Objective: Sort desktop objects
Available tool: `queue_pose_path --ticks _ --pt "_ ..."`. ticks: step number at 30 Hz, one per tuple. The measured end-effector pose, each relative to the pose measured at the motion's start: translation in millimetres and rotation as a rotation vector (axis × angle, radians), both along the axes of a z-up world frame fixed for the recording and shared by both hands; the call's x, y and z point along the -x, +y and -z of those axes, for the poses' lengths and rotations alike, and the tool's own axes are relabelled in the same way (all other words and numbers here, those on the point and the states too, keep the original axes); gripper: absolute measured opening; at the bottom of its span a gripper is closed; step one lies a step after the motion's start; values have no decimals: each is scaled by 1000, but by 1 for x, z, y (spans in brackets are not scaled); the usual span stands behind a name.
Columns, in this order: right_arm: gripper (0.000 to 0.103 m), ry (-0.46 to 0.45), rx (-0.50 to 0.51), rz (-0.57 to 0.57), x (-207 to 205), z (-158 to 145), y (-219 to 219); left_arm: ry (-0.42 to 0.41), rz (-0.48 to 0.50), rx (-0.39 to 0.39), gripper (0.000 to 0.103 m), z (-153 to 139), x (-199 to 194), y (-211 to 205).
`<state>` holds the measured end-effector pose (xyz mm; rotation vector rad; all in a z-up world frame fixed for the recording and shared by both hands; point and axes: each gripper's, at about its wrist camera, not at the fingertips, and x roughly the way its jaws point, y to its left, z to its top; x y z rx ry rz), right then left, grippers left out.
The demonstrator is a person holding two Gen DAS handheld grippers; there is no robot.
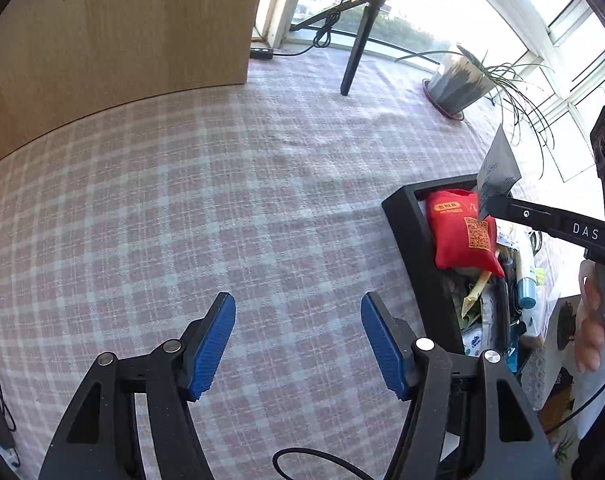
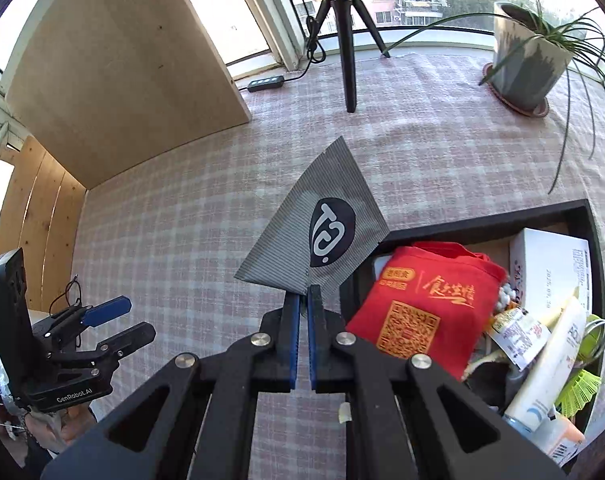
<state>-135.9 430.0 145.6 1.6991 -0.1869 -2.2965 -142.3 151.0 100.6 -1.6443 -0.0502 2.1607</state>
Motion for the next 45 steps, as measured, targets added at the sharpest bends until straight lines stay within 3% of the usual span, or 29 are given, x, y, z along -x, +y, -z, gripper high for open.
queue_pose_path --ticks 11,19,22,25,33,45 --pt "4 -14 -63 248 -33 1 128 0 76 -2 63 -5 -30 34" --pt "5 -31 -101 343 -58 1 166 -1 89 -15 63 -8 -43 42" --pt "11 -51 -107 358 -63 4 171 -5 98 -20 63 -8 -46 44" --pt "27 -48 -107 365 -70 3 171 6 103 -10 63 -10 -50 47" --pt "33 -21 -106 338 -86 2 145 18 93 23 63 -11 -62 40" --pt "40 48 -102 179 -106 -1 51 113 5 94 64 -29 -79 -4"
